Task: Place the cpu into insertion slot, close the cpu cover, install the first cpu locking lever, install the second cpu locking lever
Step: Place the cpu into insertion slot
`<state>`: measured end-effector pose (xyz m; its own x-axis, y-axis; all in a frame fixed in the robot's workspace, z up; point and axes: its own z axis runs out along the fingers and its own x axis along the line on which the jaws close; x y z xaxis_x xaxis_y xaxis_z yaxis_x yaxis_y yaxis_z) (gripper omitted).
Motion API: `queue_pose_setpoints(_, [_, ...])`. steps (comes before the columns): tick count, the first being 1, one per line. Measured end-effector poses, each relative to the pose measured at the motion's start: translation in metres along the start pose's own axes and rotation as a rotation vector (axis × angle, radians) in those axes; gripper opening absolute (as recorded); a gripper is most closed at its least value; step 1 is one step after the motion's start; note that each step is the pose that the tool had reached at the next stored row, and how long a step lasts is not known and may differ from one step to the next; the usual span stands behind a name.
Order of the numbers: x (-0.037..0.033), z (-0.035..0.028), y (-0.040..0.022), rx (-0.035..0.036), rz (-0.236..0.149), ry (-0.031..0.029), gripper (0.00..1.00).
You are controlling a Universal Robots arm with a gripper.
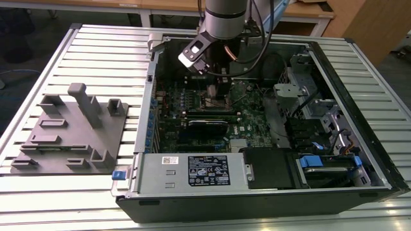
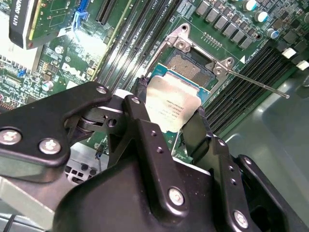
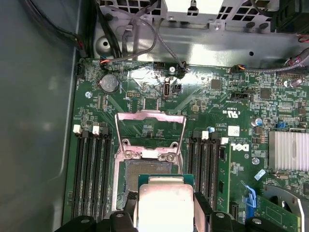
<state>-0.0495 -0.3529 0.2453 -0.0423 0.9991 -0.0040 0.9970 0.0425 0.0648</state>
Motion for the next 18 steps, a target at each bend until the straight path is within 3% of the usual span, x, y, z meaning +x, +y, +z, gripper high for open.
queue_pose_setpoints(5, [0.0001, 0.0051, -0.0011, -0.0001, 0.0, 0.0, 0.54])
queue_pose_setpoints(13, [0.0054, 0.0075, -0.0021, 0.0, 0.0, 0.0005, 0.54])
queue_pose_setpoints(18, [0.0069, 0.0148, -0.0024, 0.003, 0.0, 0.0006, 0.54])
